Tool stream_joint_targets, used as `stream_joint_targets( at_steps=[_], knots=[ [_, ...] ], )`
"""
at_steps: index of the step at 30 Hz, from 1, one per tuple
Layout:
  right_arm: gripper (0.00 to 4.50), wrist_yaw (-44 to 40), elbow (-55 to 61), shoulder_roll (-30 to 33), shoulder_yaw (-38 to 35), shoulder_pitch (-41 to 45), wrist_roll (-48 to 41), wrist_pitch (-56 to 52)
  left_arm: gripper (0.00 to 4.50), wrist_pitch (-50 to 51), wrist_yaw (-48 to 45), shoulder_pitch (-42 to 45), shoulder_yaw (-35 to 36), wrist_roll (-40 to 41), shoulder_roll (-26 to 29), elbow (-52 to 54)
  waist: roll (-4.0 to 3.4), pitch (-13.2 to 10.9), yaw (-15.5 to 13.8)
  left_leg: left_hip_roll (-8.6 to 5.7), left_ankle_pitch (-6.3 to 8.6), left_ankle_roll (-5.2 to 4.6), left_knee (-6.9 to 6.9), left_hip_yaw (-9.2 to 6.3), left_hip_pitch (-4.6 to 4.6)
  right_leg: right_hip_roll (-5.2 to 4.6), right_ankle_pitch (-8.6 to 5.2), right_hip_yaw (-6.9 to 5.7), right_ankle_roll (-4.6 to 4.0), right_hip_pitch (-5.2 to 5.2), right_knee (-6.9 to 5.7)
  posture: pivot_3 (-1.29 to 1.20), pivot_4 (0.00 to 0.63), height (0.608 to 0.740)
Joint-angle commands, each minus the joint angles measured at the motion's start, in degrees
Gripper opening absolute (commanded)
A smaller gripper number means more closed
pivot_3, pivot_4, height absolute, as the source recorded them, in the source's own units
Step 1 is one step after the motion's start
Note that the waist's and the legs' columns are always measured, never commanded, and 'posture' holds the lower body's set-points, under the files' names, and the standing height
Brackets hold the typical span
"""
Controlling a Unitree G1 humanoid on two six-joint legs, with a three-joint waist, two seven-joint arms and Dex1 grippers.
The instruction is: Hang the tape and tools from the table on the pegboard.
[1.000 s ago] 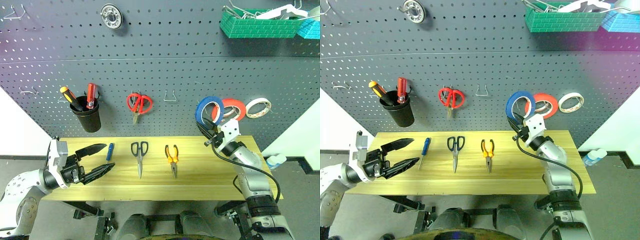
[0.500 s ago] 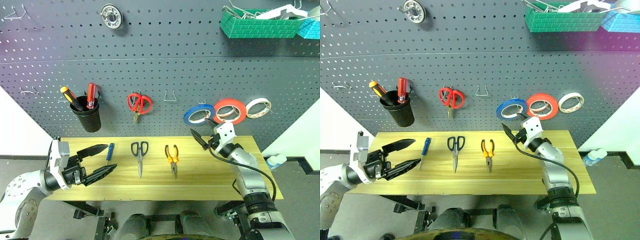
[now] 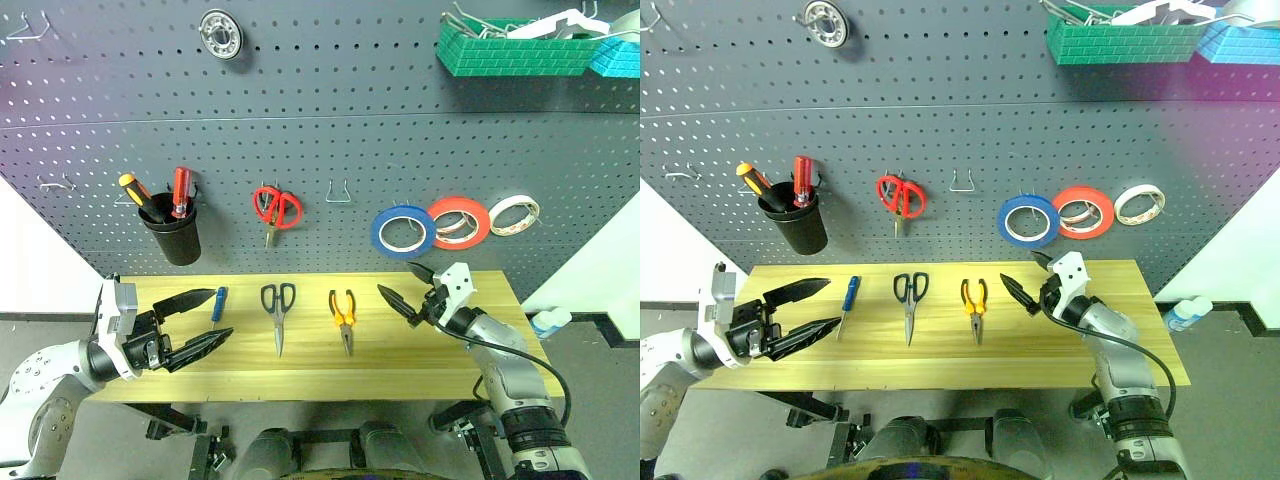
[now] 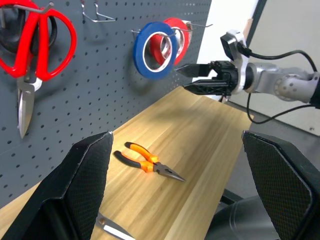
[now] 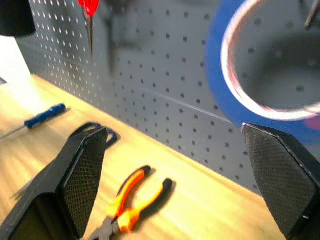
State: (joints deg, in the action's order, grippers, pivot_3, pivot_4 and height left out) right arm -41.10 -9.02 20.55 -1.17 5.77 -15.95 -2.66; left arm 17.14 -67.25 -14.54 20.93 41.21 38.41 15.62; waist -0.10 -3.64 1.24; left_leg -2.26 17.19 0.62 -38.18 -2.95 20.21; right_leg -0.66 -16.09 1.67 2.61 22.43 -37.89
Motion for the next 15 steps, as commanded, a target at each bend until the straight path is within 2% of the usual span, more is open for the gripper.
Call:
stream_joint_targets(
  at_steps=[1, 7, 15],
  knots=[
    [4.48, 4.39, 6.34, -1.11, 3.62, 0.78, 2.02, -8.92, 4.35, -1.49, 0.7, -1.31, 2.74, -0.54, 0.45, 0.13, 0.03, 0.02, -0.11, 0.01, 0.0, 0.0, 0.0, 0.0, -0.02, 0.01, -0.03, 0.01, -0.04, 0.01, -0.04, -0.03, 0.0, 0.73],
    [4.48, 13.88, 7.77, -4.41, 8.71, 4.53, 7.48, -24.56, 4.35, -3.99, 1.07, -6.15, 4.84, -1.65, -0.54, -0.06, 0.05, 0.03, -0.4, 0.01, -0.01, 0.02, -0.01, 0.0, 0.01, -0.01, -0.14, 0.0, -0.23, 0.08, -0.12, 0.0, 0.0, 0.73],
    [4.48, 20.54, 5.16, -8.62, 10.74, 10.72, 9.58, -41.21, 4.35, -4.41, 1.73, -10.63, 8.07, -0.65, -1.5, 2.06, 0.2, 0.12, -0.62, 0.0, -0.01, 0.03, -0.03, -0.01, 0.07, -0.02, -0.14, -0.01, -0.22, 0.12, -0.1, 0.04, 0.0, 0.73]
  ],
)
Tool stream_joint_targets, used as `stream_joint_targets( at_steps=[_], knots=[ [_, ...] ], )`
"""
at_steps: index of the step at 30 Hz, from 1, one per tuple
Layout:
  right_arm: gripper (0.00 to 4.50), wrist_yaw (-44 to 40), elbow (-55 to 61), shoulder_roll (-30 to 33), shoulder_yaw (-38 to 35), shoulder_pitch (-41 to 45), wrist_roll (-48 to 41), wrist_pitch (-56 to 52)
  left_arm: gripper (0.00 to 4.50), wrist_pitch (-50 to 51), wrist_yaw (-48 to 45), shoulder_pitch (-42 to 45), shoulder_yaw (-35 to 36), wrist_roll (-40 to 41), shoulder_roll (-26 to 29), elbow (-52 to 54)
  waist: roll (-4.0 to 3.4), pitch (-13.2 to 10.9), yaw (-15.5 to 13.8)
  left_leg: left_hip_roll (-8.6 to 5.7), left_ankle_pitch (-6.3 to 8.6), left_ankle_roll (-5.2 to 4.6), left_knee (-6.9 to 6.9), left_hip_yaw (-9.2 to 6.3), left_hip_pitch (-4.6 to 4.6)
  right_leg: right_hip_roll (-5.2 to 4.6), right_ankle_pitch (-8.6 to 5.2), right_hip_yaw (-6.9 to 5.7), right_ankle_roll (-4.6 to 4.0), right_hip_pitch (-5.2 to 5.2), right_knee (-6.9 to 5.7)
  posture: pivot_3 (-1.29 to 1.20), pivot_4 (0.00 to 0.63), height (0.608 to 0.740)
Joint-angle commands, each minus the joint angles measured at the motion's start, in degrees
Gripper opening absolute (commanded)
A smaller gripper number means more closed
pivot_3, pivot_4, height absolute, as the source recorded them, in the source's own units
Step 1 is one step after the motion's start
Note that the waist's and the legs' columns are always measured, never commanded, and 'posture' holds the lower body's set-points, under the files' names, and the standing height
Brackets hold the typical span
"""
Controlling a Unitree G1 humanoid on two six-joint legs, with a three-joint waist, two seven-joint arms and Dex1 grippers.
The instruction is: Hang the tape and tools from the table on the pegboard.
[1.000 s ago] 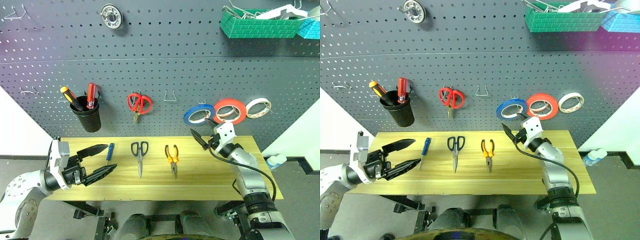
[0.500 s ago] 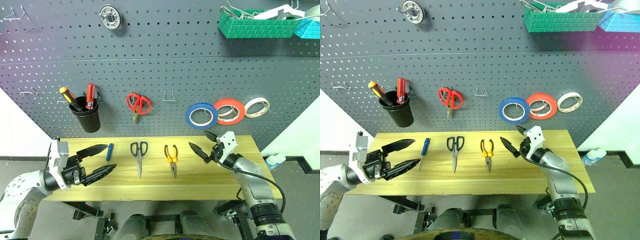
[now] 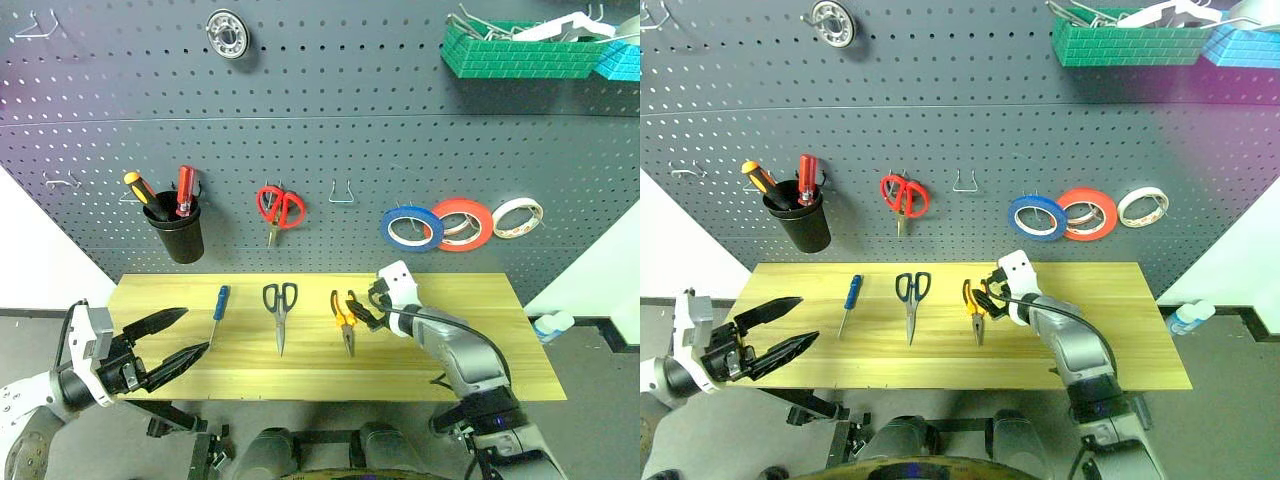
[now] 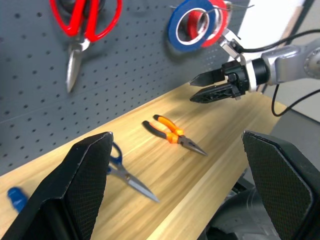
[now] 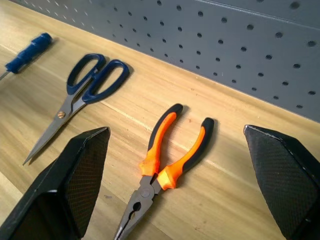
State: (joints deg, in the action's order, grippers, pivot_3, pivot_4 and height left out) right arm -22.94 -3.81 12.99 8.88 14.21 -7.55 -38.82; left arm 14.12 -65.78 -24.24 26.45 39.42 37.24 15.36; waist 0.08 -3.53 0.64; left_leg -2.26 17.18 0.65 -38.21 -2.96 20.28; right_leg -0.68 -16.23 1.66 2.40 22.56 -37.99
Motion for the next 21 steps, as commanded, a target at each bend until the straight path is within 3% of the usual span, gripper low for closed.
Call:
stream_joint_targets(
  at_steps=[1, 9, 21],
  knots=[
    [4.48, 3.3, -0.48, -1.49, 0.94, 2.93, 1.6, -6.9, 4.35, -1.33, 0.37, -1.5, 2.83, 1.27, -0.53, 2.76, 0.04, 0.03, -0.03, 0.0, 0.0, 0.0, 0.0, 0.0, 0.01, 0.0, 0.01, 0.0, 0.03, 0.01, 0.01, 0.05, 0.0, 0.73],
    [4.48, 9.48, -3.37, -8.62, -1.32, 6.45, 0.71, -16.94, 4.35, -0.42, 0.61, -4.89, 4.3, 2.09, -1.19, 6.08, 0.1, 0.06, -0.03, 0.0, 0.0, 0.0, 0.01, -0.01, 0.03, 0.0, -0.01, 0.0, -0.02, 0.05, -0.01, 0.08, 0.0, 0.73],
    [4.48, 20.12, -12.33, -18.55, -6.8, 11.79, 1.26, -20.17, 4.35, 0.19, -0.36, -7.92, 5.53, 3.0, -0.44, 7.44, -0.07, -0.11, 0.03, 0.0, 0.0, 0.0, 0.04, -0.03, 0.07, 0.0, -0.04, -0.02, -0.04, 0.09, 0.03, 0.1, 0.028, 0.73]
  ],
)
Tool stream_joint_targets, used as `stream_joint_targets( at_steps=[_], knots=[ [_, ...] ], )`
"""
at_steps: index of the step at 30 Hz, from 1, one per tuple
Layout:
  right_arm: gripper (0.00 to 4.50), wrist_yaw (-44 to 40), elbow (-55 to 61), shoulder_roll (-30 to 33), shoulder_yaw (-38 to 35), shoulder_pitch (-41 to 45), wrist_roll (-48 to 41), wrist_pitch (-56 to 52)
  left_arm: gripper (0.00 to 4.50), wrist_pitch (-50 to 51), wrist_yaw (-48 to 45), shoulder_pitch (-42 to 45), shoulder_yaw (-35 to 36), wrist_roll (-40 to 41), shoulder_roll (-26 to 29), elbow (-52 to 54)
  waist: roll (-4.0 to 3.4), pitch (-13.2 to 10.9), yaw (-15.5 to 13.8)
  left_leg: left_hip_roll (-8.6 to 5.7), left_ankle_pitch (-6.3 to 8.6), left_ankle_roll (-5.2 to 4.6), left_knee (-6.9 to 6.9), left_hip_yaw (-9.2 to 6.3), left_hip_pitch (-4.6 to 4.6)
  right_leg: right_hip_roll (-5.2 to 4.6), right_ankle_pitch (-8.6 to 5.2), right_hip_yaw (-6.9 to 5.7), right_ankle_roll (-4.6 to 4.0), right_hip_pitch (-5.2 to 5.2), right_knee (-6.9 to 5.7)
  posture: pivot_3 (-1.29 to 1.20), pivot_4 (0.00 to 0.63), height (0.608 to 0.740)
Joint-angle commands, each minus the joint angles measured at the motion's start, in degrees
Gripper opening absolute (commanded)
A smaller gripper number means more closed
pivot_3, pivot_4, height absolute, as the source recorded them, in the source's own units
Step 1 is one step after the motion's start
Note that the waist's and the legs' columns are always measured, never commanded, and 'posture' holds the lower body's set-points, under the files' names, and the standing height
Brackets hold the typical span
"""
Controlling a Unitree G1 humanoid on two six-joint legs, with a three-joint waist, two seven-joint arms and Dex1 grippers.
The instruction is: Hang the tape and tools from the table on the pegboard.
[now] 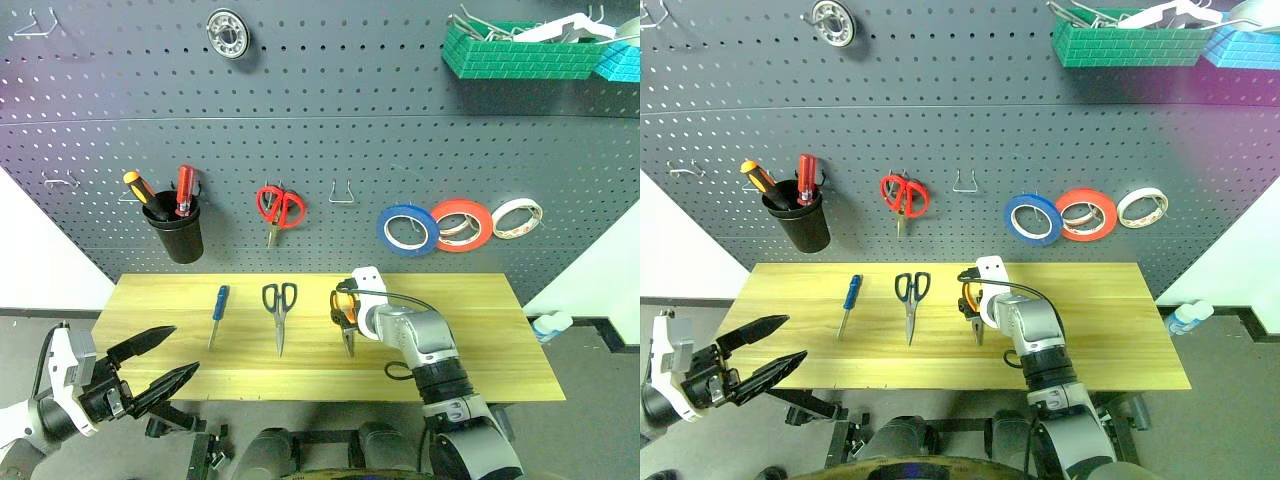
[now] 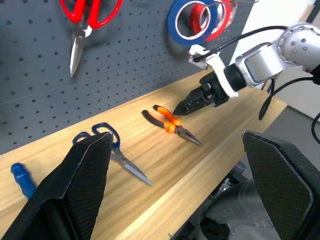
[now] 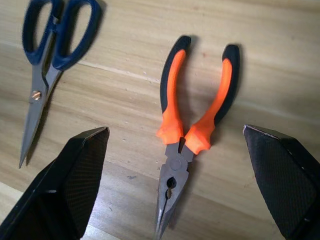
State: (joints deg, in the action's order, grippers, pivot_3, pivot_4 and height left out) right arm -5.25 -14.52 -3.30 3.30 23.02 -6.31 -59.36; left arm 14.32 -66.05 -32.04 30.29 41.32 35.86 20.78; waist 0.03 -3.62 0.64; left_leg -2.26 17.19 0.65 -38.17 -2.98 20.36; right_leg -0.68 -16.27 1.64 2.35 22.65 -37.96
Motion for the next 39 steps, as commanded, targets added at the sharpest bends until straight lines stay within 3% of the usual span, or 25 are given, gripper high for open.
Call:
stream_joint_targets(
  at_steps=[1, 12, 39],
  knots=[
    [4.48, 3.21, -3.01, -2.9, -1.4, 3.64, 0.27, 1.01, 4.35, 0.26, -0.03, -0.21, 1.92, 1.35, 1.1, 2.21, -0.05, -0.04, 0.03, 0.0, 0.0, 0.0, 0.0, -0.01, 0.0, 0.01, 0.0, 0.0, 0.0, 0.01, 0.0, 0.11, 0.031, 0.73],
    [4.48, 7.65, -16.74, -5.04, -2.09, 8.58, 2.61, 10.28, 4.35, 2.16, 0.69, -2.73, 4.03, 2.79, 1.48, 5.79, -0.11, -0.33, 0.01, 0.0, 0.0, -0.01, 0.13, -0.02, 0.04, -0.01, -0.02, -0.01, -0.01, 0.03, 0.15, 0.14, 0.048, 0.73],
    [4.48, 11.61, -30.18, -6.33, -1.82, 13.11, 4.46, 18.29, 4.35, 5.28, 0.64, -4.72, 7.05, 4.99, 3.24, 8.51, 0.09, -1.65, -0.06, 0.0, 0.0, -0.01, 1.06, -0.06, 0.13, -0.04, -0.07, -0.05, -0.08, 0.22, 0.73, 0.17, 0.078, 0.73]
  ],
)
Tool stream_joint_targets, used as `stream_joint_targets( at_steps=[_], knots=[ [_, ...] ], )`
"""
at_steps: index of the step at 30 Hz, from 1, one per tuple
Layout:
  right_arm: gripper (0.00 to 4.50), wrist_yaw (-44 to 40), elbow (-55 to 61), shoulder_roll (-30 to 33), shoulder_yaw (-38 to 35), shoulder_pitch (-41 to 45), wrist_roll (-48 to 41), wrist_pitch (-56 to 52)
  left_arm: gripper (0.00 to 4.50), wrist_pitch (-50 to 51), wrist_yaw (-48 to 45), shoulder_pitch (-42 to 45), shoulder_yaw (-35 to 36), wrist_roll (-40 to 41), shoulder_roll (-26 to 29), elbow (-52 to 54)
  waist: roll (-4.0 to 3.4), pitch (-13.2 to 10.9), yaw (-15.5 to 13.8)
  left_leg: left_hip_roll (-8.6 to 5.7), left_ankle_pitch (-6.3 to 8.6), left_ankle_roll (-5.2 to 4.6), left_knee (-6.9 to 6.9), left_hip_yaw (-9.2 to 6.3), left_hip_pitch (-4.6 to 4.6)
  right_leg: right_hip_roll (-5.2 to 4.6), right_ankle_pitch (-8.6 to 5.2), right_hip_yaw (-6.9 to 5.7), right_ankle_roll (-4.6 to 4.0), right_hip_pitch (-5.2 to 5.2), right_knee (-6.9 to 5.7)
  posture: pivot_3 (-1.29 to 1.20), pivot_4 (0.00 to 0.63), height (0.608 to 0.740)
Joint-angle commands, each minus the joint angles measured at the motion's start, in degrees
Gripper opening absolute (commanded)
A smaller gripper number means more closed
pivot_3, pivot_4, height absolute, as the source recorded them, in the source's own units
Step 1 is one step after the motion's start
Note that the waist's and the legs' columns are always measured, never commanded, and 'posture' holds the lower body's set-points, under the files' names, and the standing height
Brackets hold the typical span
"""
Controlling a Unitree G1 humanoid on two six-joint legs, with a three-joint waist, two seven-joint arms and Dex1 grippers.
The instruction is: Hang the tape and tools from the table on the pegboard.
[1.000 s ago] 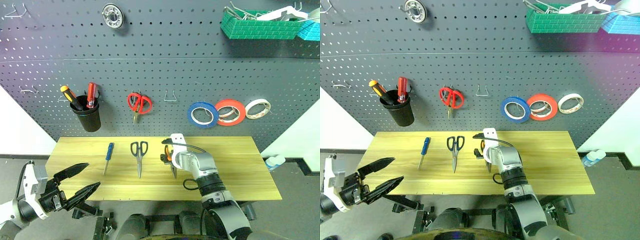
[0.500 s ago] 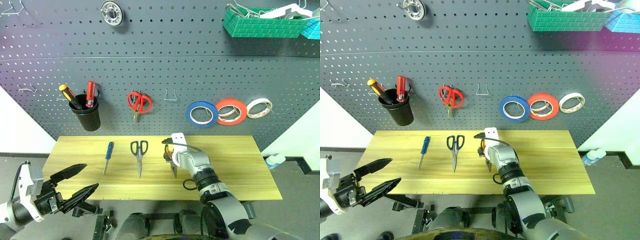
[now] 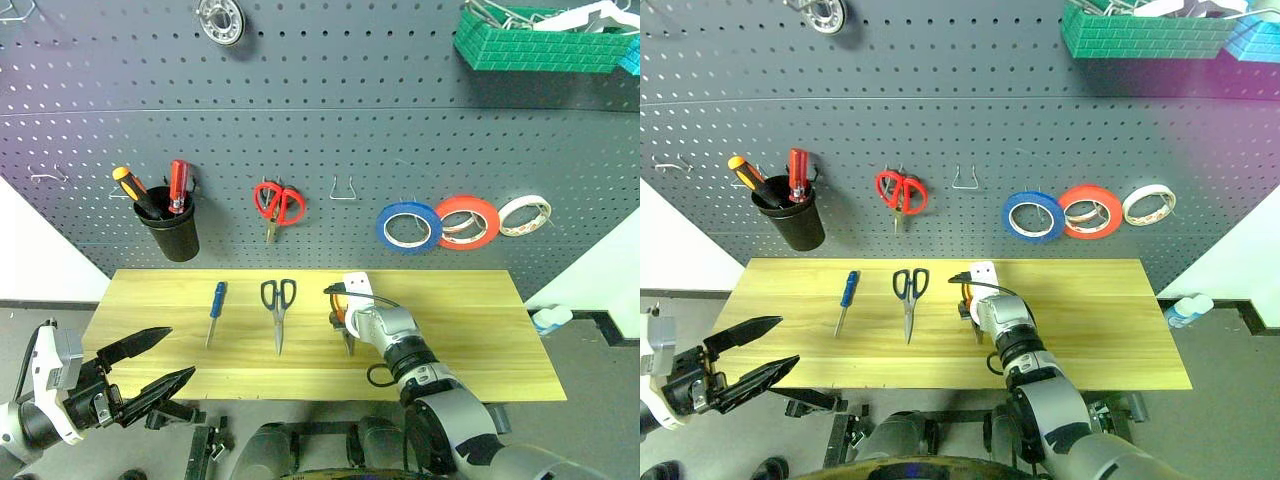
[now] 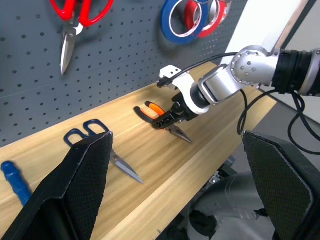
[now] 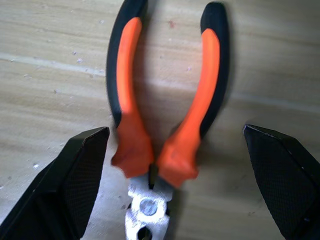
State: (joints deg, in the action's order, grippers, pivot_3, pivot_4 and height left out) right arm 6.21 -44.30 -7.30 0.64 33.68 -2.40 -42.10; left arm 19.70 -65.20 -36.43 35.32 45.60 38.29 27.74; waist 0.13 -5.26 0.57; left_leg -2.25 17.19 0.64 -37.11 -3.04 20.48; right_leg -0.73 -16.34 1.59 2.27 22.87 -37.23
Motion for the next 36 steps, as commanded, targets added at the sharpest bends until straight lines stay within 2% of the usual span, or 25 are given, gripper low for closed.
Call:
stream_joint_targets(
  at_steps=[1, 3, 8, 9, 19, 23, 27, 33, 36],
  knots=[
    [4.31, 0.14, -0.94, -2.35, 0.98, 2.49, 0.68, 1.24, 4.35, -0.11, -0.22, -0.32, 2.02, 0.67, 0.82, 1.49, -0.01, -0.02, 0.03, 0.0, 0.0, 0.0, 0.05, 0.0, 0.01, 0.0, 0.01, -0.01, 0.02, 0.02, 0.0, 0.17, 0.078, 0.73],
    [3.95, 0.42, -1.4, -2.26, 1.59, 2.55, 1.23, 1.09, 4.35, -0.2, -0.32, -0.55, 2.12, 0.6, 0.77, 1.55, 0.01, -0.05, 0.03, 0.0, 0.0, 0.0, 0.1, -0.01, 0.0, -0.01, 0.01, -0.01, 0.02, 0.04, 0.0, 0.17, 0.082, 0.73],
    [2.26, 0.17, -1.39, -2.07, 2.71, 2.62, 2.08, 0.77, 4.35, -0.48, -0.58, -0.82, 2.31, 0.52, 0.71, 1.26, 0.01, -0.17, -0.01, 0.0, 0.0, 0.0, 0.1, -0.02, 0.0, -0.04, -0.07, -0.02, -0.11, 0.02, 0.02, 0.17, 0.085, 0.73],
    [2.1, 0.25, -1.37, -1.96, 2.81, 2.52, 2.2, 0.71, 4.35, -0.56, -0.63, -0.89, 2.31, 0.47, 0.66, 1.23, 0.02, -0.18, -0.01, 0.0, 0.0, 0.0, 0.09, -0.02, 0.0, -0.04, -0.07, -0.02, -0.12, 0.02, 0.03, 0.18, 0.085, 0.73],
    [2.1, -2.86, -0.58, -1.13, 2.65, 2.34, 1.19, 2.09, 4.35, -0.78, -0.98, -0.37, 2.02, 0.32, 0.6, 0.5, 0.1, -0.46, 0.04, 0.0, 0.0, 0.0, 0.09, -0.03, 0.0, -0.03, -0.08, -0.04, -0.12, 0.01, 0.04, 0.17, 0.082, 0.73],
    [2.1, -11.84, 4.55, -0.32, 1.21, 0.93, -2.85, 4.82, 4.35, -0.84, -1.02, 0.39, 1.51, 0.09, 0.55, -0.05, 0.14, -0.78, 0.03, 0.0, 0.0, 0.0, 0.1, -0.04, 0.04, -0.03, -0.07, -0.06, -0.1, 0.05, 0.04, 0.16, 0.074, 0.73],
    [2.1, -20.4, 10.84, 2.34, 2.99, -1.51, -4.08, 6.97, 4.35, -1.06, -1.09, 1.08, 0.74, -0.4, 0.33, -0.59, 0.18, -0.79, -0.01, 0.0, 0.0, 0.0, 0.09, -0.04, 0.38, -0.03, 0.03, -0.09, 0.08, 0.35, 0.03, 0.15, 0.068, 0.73],
    [2.1, -32.34, 23.53, 9.71, 6.14, -8.75, -5.98, 6.08, 4.35, -1.31, -0.82, 3.74, -1.09, -1.11, 0.49, -1.81, 0.39, -0.66, -1.3, -0.02, 0.0, 0.02, 0.04, -0.1, 0.83, -0.08, 0.06, -0.18, 0.1, 0.69, 0.09, 0.12, 0.053, 0.73],
    [2.1, -34.38, 27.53, 12.19, 6.3, -11.93, -6.72, 5.36, 4.35, -1.26, -1.05, 5.25, -1.76, -1.63, 0.64, -2.85, 0.38, -0.65, -1.28, -0.02, 0.0, 0.02, 0.05, -0.1, 0.85, -0.08, 0.06, -0.2, 0.1, 0.7, 0.11, 0.1, 0.043, 0.73]
  ],
)
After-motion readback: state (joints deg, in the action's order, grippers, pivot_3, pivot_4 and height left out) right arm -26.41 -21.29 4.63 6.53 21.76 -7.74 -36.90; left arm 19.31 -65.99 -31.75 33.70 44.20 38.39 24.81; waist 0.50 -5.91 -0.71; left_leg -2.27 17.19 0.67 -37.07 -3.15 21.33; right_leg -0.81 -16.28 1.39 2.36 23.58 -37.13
